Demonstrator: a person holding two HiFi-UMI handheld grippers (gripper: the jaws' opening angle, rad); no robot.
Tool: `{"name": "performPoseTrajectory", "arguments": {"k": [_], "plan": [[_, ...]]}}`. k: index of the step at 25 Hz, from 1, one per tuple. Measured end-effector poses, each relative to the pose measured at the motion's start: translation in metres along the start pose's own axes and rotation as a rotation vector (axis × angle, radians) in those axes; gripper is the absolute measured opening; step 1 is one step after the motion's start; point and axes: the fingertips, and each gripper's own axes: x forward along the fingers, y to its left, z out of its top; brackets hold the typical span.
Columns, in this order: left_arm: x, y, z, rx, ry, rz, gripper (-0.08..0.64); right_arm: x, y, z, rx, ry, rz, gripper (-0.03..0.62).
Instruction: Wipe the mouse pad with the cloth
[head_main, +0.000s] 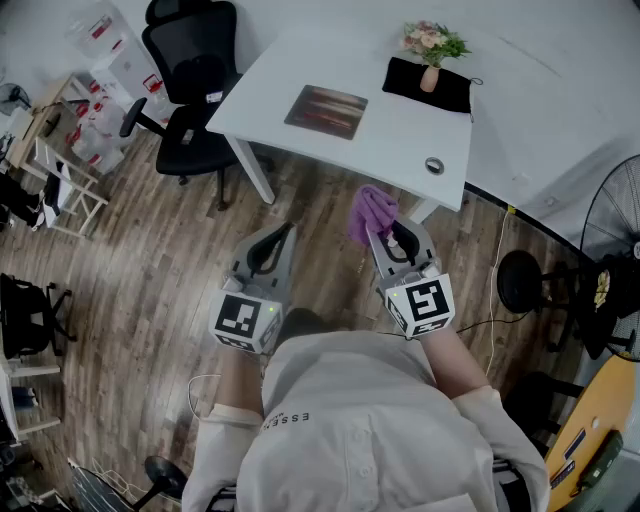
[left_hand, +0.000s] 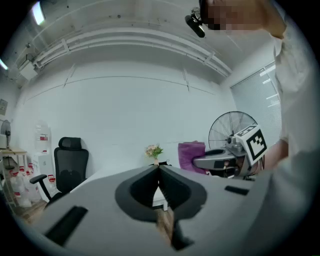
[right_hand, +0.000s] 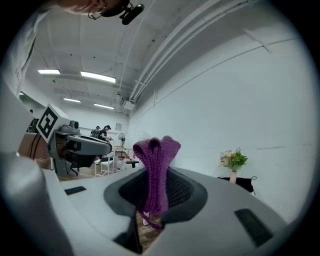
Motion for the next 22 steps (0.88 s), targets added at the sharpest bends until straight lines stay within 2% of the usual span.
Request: {"name": "performPoseTrajectory", "arguments": {"k": [9, 17, 22], "plan": [[0.009, 0.001, 0.001, -0.006, 0.010, -0.004, 0.002, 0.001, -0.008, 0.001, 0.017, -0.004, -0.002, 0.092], [0.028, -0.007, -0.011, -0.010, 0.038, -0.029, 0.002, 0.001, -0.029, -0.019, 0.089, 0.032, -0.027, 0.091], [0.032, 0.014, -0.020, -0.024, 0.057, -0.012, 0.002, 0.022, -0.034, -0.030, 0.118, 0.064, -0.028, 0.092]]}}
